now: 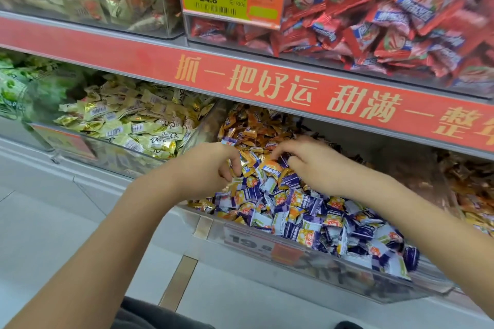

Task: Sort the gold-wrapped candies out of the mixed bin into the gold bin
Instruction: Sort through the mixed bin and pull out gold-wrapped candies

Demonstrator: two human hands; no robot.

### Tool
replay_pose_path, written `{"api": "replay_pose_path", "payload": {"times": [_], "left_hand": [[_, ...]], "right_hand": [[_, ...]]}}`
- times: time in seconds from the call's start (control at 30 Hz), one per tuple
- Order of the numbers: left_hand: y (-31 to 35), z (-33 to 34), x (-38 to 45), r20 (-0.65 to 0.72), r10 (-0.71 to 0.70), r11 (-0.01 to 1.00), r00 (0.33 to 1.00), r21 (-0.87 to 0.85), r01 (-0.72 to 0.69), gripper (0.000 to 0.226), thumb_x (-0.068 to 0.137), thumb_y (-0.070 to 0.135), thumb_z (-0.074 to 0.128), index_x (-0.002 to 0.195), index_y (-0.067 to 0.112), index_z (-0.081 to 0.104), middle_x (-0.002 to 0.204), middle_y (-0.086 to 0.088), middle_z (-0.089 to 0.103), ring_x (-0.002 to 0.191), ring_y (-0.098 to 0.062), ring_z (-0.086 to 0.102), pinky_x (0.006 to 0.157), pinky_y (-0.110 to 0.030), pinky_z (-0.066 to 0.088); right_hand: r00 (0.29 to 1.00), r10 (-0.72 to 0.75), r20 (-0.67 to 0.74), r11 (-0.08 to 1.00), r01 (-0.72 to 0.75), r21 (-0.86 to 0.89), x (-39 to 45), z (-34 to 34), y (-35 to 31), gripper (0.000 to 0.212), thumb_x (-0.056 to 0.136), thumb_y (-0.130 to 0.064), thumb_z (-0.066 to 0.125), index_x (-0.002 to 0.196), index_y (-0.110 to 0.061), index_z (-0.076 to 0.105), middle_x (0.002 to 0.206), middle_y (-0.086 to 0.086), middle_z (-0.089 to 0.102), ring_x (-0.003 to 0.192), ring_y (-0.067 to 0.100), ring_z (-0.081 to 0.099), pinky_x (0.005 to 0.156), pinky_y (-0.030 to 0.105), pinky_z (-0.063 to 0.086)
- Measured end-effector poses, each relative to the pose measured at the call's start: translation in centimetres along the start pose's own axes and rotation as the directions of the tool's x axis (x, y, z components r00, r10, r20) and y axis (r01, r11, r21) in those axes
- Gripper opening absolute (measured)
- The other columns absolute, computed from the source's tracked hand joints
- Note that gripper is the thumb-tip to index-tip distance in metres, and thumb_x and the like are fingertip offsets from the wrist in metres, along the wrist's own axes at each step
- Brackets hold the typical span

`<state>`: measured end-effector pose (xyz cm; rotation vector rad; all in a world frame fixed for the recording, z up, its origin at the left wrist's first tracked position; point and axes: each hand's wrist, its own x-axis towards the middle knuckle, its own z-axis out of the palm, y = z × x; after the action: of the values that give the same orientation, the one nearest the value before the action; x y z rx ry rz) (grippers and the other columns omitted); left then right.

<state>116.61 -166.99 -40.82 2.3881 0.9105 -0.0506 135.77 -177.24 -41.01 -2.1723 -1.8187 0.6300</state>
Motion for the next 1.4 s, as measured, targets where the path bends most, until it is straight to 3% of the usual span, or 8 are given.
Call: {"api": "replay_pose_path", "payload": {"times": [0.1, 0.23, 0.4, 0.53, 0.9, 1.03, 1.17, 1.4], "left_hand": [[0.2, -0.1, -0.2, -0.119, 0.014, 0.998, 0.993, -0.057, -0.021, 0.029, 0.092, 0.001, 0.048, 0.091, 0.028, 0.059, 0.093, -0.001, 0.063, 0.080, -0.015, 0.063, 0.067, -0.032, 0.055], [0.5, 0.1, 0.0, -0.171, -0.032, 0.967, 0.985, -0.254, -0.013, 0.026, 0.097, 0.005, 0.042, 0.103, 0.025, 0.057, 0.067, 0.000, 0.057, 0.034, -0.004, 0.033, 0.036, -0.019, 0.030], [1.2, 0.1, -0.2, -0.188, -0.167, 0.819, 0.968, -0.573, 0.030, 0.016, 0.094, 0.009, 0.054, 0.101, 0.022, 0.061, 0.072, -0.001, 0.062, 0.056, -0.018, 0.048, 0.047, -0.022, 0.037], [2.0, 0.1, -0.1, -0.193, -0.222, 0.760, 0.956, -0.648, 0.045, 0.016, 0.092, 0.009, 0.058, 0.101, 0.021, 0.063, 0.083, 0.002, 0.065, 0.080, -0.020, 0.063, 0.082, -0.038, 0.055], [3.9, 1.4, 0.5, -0.195, -0.161, 0.559, 0.967, -0.826, -0.073, 0.019, 0.082, 0.003, 0.070, 0.093, 0.003, 0.055, 0.075, -0.007, 0.062, 0.065, -0.012, 0.066, 0.063, -0.019, 0.058], [2.2, 2.7, 2.3, -0.260, 0.086, 0.957, 0.962, -0.248, -0.152, 0.028, 0.086, 0.009, 0.067, 0.113, 0.012, 0.059, 0.105, -0.005, 0.065, 0.087, -0.016, 0.066, 0.079, -0.029, 0.055], [2.1, 4.8, 3.7, -0.010, 0.250, 0.928, 0.968, 0.287, -0.237, 0.040, 0.088, 0.026, 0.066, 0.127, 0.020, 0.058, 0.129, 0.000, 0.055, 0.116, -0.021, 0.048, 0.095, -0.036, 0.043], [4.7, 3.3, 3.1, -0.421, 0.174, 0.963, 0.890, -0.118, -0.244, 0.022, 0.084, 0.024, 0.071, 0.104, 0.014, 0.069, 0.085, 0.003, 0.064, 0.067, -0.010, 0.054, 0.063, -0.019, 0.043]], "right_hand": [[0.999, -0.024, -0.029, 0.952, 0.014, -0.307, 1.0, 1.3, -0.7, 0.035, 0.100, -0.042, 0.037, 0.125, -0.020, 0.049, 0.105, 0.004, 0.050, 0.076, 0.018, 0.053, 0.062, 0.032, 0.043], [0.997, -0.009, -0.078, 0.877, -0.030, -0.480, 1.7, 2.5, -0.3, 0.041, 0.093, -0.045, 0.054, 0.117, -0.013, 0.046, 0.102, 0.007, 0.052, 0.083, 0.026, 0.055, 0.062, 0.032, 0.042], [0.978, -0.015, -0.206, 0.992, 0.041, 0.122, 0.5, 1.8, -0.5, 0.020, 0.098, -0.035, 0.048, 0.096, -0.016, 0.053, 0.069, -0.005, 0.048, 0.052, 0.003, 0.042, 0.047, 0.017, 0.029], [0.957, 0.245, -0.158, 0.743, -0.080, 0.664, -0.5, 2.0, -0.8, 0.023, 0.098, -0.028, 0.049, 0.087, -0.009, 0.055, 0.067, 0.003, 0.045, 0.049, 0.011, 0.039, 0.053, 0.027, 0.033], [0.980, 0.176, 0.095, 0.291, -0.144, 0.946, -2.3, 2.1, -2.5, 0.022, 0.100, -0.025, 0.047, 0.117, -0.016, 0.058, 0.076, 0.004, 0.053, 0.047, 0.008, 0.035, 0.046, 0.021, 0.033], [0.935, 0.352, -0.049, 0.353, -0.084, 0.932, -3.2, 0.3, -1.4, 0.012, 0.099, -0.019, 0.049, 0.101, -0.012, 0.059, 0.072, 0.003, 0.042, 0.046, 0.008, 0.033, 0.044, 0.021, 0.028], [0.902, 0.430, -0.044, 0.305, -0.099, 0.947, -4.6, -0.9, -0.4, 0.013, 0.098, -0.013, 0.046, 0.087, -0.009, 0.053, 0.071, 0.003, 0.040, 0.043, 0.009, 0.027, 0.042, 0.022, 0.021], [0.919, 0.393, -0.012, 0.378, -0.150, 0.913, -6.9, -0.5, 0.5, 0.036, 0.092, -0.035, 0.059, 0.067, -0.010, 0.050, 0.060, 0.005, 0.038, 0.037, 0.009, 0.024, 0.038, 0.021, 0.022]]}}
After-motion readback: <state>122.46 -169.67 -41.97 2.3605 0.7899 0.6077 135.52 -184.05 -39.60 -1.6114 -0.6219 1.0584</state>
